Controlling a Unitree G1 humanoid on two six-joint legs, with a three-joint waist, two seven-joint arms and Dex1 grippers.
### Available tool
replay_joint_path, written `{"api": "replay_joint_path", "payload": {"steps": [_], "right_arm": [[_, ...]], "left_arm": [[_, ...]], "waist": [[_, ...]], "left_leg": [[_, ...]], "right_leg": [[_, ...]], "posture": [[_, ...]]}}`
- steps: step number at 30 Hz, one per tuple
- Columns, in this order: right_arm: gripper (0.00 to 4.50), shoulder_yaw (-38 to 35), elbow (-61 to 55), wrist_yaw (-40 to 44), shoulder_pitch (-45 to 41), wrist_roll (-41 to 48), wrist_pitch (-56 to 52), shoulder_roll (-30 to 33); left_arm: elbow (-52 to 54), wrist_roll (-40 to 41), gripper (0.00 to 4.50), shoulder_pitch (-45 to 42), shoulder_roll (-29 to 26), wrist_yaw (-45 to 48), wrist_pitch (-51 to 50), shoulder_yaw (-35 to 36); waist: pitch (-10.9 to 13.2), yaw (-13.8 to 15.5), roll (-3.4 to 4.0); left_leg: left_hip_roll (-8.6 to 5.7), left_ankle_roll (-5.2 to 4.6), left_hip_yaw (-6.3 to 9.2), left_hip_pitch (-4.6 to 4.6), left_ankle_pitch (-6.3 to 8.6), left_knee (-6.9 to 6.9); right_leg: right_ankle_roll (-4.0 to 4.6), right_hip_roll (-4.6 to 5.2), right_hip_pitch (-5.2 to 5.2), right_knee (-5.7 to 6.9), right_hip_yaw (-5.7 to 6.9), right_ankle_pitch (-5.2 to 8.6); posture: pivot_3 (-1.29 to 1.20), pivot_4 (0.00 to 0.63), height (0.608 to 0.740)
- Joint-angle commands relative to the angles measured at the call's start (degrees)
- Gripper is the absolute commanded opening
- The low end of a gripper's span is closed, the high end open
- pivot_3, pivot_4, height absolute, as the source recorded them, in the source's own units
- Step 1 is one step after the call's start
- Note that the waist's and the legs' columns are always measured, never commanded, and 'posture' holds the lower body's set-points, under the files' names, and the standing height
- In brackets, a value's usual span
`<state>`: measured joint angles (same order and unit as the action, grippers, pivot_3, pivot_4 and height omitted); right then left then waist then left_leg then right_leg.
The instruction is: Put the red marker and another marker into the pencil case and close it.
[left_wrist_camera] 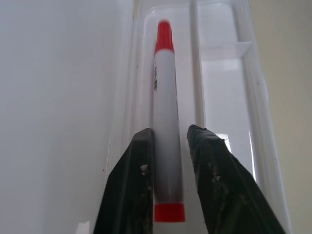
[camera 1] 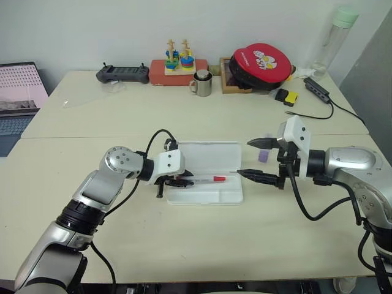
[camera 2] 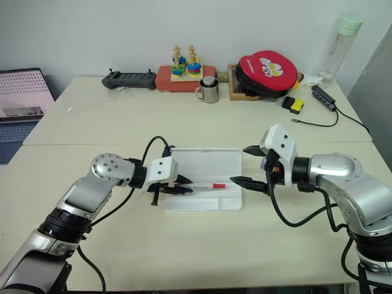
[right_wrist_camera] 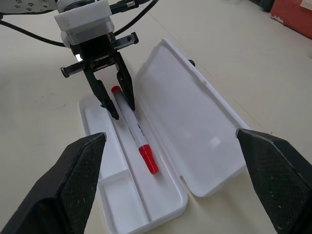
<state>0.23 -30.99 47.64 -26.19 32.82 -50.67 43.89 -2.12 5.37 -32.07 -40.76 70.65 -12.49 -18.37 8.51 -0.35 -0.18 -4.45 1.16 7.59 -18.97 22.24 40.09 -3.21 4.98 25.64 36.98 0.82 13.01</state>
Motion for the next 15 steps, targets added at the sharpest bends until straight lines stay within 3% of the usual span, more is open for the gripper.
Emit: {"api": "replay_joint_path", "payload": {"steps": [1,6,11,15], "right_arm": [[4.50,-1.07,-1.44,-0.99,-0.39,0.61,0.28,0.31],[4.50,-0.63,2.66,-6.43,-0.71,-2.87,-0.93,-0.86],[4.50,0.16,12.20,-18.52,-3.61,-9.93,-6.34,-4.52],[4.50,-1.05,18.87,-28.92,-6.37,-14.85,-10.58,-10.42]], "left_arm": [[0.98,0.24,2.17,-1.84,1.36,-0.57,-0.34,0.75],[3.64,5.88,3.23,-3.05,4.14,-1.93,-5.62,5.15],[7.23,14.64,4.30,-6.49,11.35,-9.17,-13.66,12.22],[7.39,15.24,4.46,-8.73,15.37,-14.29,-15.75,13.07]], "waist": [[0.00,0.02,0.00],[-0.01,0.02,-0.01],[-0.01,0.01,-0.02],[-0.04,-0.04,-0.04]], "left_leg": [[0.00,0.00,0.00,0.00,0.00,0.00],[0.00,0.00,-0.01,0.00,0.00,0.00],[0.00,0.00,-0.01,-0.01,0.00,0.09],[0.00,0.00,-0.04,0.03,0.00,0.12]], "right_leg": [[0.00,0.00,0.00,0.00,0.00,0.00],[0.00,0.00,-0.01,0.00,0.00,0.00],[0.00,0.01,-0.01,0.05,-0.03,0.00],[0.00,0.01,-0.03,0.09,-0.10,0.00]], "posture": [[0.00,0.150,0.740],[0.00,0.150,0.740],[0.00,0.150,0.740],[0.00,0.150,0.740]]}}
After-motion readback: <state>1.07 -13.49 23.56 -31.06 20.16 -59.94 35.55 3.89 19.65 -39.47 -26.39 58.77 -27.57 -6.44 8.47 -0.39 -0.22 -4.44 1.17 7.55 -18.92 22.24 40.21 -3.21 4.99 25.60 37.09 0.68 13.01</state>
